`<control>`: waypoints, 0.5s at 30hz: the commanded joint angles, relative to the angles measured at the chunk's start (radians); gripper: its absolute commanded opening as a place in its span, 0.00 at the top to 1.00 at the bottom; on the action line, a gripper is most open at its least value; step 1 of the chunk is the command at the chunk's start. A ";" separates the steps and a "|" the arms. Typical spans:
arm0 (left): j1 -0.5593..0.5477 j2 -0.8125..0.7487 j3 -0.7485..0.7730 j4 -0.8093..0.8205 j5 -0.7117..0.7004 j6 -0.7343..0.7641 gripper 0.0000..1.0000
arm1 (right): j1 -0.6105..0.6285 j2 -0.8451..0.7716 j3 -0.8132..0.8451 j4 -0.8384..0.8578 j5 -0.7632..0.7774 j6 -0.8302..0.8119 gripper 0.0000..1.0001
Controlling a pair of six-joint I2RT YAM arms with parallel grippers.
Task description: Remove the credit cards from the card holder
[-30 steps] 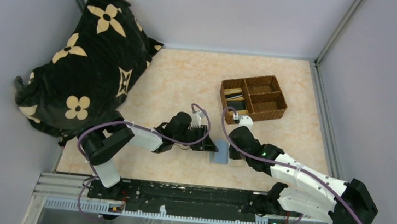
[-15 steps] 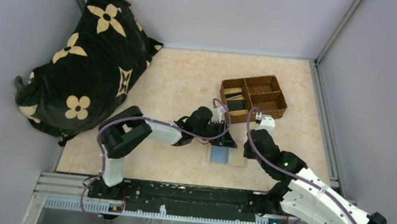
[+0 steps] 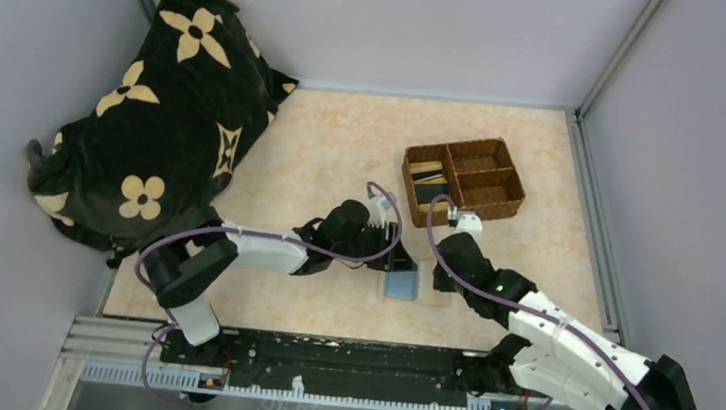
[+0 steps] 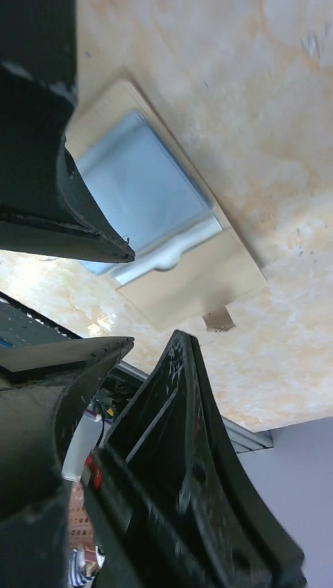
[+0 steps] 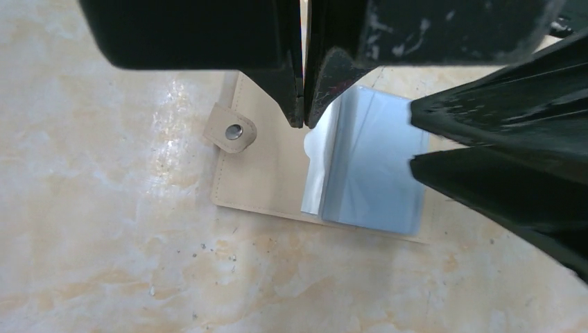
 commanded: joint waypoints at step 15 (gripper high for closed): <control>0.012 -0.037 -0.122 -0.019 -0.095 0.018 0.37 | -0.007 0.295 -0.084 0.343 -0.111 -0.011 1.00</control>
